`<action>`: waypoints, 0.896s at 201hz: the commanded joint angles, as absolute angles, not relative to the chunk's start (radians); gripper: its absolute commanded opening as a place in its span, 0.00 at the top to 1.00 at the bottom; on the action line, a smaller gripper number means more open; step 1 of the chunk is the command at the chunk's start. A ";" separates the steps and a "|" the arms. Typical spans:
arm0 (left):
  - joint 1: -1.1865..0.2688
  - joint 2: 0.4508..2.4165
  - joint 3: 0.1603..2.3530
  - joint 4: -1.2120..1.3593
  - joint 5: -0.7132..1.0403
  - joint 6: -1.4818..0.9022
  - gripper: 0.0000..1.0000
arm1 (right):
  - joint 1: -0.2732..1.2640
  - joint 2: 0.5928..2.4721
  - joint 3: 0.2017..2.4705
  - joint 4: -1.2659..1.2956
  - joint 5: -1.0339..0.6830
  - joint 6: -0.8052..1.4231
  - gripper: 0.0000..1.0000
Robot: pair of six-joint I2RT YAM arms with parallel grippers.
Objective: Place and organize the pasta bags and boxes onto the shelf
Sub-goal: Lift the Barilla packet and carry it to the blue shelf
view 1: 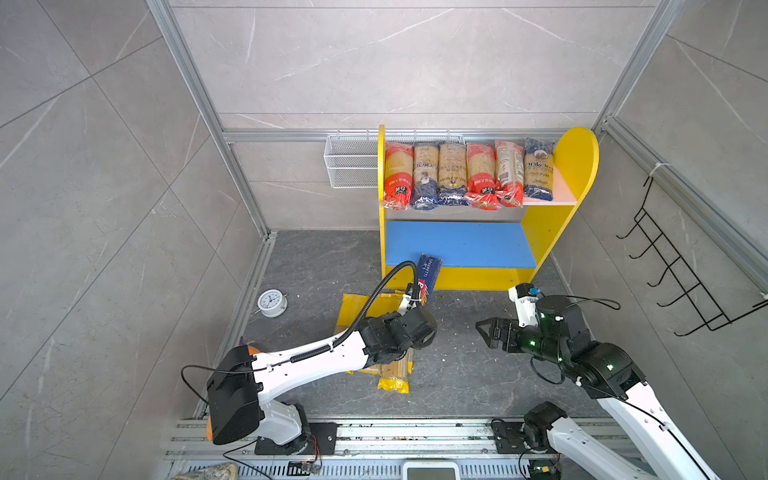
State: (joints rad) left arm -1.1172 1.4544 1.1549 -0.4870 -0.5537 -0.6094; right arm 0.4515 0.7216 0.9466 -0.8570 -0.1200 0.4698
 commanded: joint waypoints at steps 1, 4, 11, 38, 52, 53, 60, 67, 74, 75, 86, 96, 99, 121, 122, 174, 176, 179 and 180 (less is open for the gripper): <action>-1.059 1.454 1.237 -0.297 -0.679 -0.549 1.00 | 0.457 0.712 0.987 -0.890 -0.092 0.437 0.07; -1.051 1.459 1.241 -0.290 -0.678 -0.547 1.00 | 0.456 0.712 0.991 -0.891 -0.092 0.437 0.07; -1.033 1.471 1.252 -0.274 -0.675 -0.541 1.00 | 0.457 0.712 0.995 -0.891 -0.090 0.434 0.06; -0.979 1.533 1.317 -0.209 -0.659 -0.496 1.00 | 0.457 0.718 1.001 -0.888 -0.082 0.423 0.06; -0.961 1.578 1.364 -0.181 -0.657 -0.466 1.00 | 0.457 0.724 1.000 -0.887 -0.077 0.418 0.06; -0.959 1.580 1.368 -0.180 -0.656 -0.465 1.00 | 0.457 0.724 1.001 -0.887 -0.077 0.418 0.06; -0.949 1.607 1.397 -0.178 -0.655 -0.451 1.00 | 0.458 0.728 1.001 -0.887 -0.075 0.414 0.06; -0.940 1.630 1.426 -0.177 -0.655 -0.439 1.00 | 0.457 0.730 1.002 -0.887 -0.073 0.411 0.06; -0.931 1.655 1.453 -0.174 -0.655 -0.427 1.00 | 0.457 0.732 1.001 -0.887 -0.070 0.409 0.06; -0.929 1.659 1.457 -0.174 -0.656 -0.426 1.00 | 0.457 0.733 1.001 -0.887 -0.069 0.408 0.06; -0.916 1.694 1.496 -0.171 -0.661 -0.419 1.00 | 0.457 0.736 1.003 -0.888 -0.068 0.404 0.06; -0.904 1.720 1.521 -0.161 -0.664 -0.416 1.00 | 0.457 0.738 1.008 -0.891 -0.062 0.402 0.06; -0.900 1.729 1.529 -0.159 -0.666 -0.416 1.00 | 0.457 0.738 1.008 -0.891 -0.059 0.401 0.06; -0.877 1.781 1.581 -0.154 -0.676 -0.425 1.00 | 0.457 0.743 1.015 -0.897 -0.048 0.392 0.06; -0.876 1.782 1.583 -0.154 -0.677 -0.425 1.00 | 0.457 0.743 1.015 -0.897 -0.047 0.392 0.06; -0.830 1.856 1.657 -0.175 -0.686 -0.442 1.00 | 0.457 0.758 1.037 -0.903 -0.034 0.385 0.06; -0.828 1.856 1.657 -0.176 -0.685 -0.443 1.00 | 0.457 0.759 1.037 -0.903 -0.034 0.385 0.06; -0.825 1.858 1.660 -0.175 -0.684 -0.443 1.00 | 0.458 0.760 1.037 -0.902 -0.034 0.384 0.06; -0.825 1.859 1.661 -0.176 -0.683 -0.444 1.00 | 0.457 0.760 1.038 -0.902 -0.034 0.384 0.06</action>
State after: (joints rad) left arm -0.8471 1.8801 1.5684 -0.3187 -0.5823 -0.4519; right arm 0.4515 0.7528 1.0042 -0.8795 -0.0536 0.4053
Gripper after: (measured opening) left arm 0.377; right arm 0.940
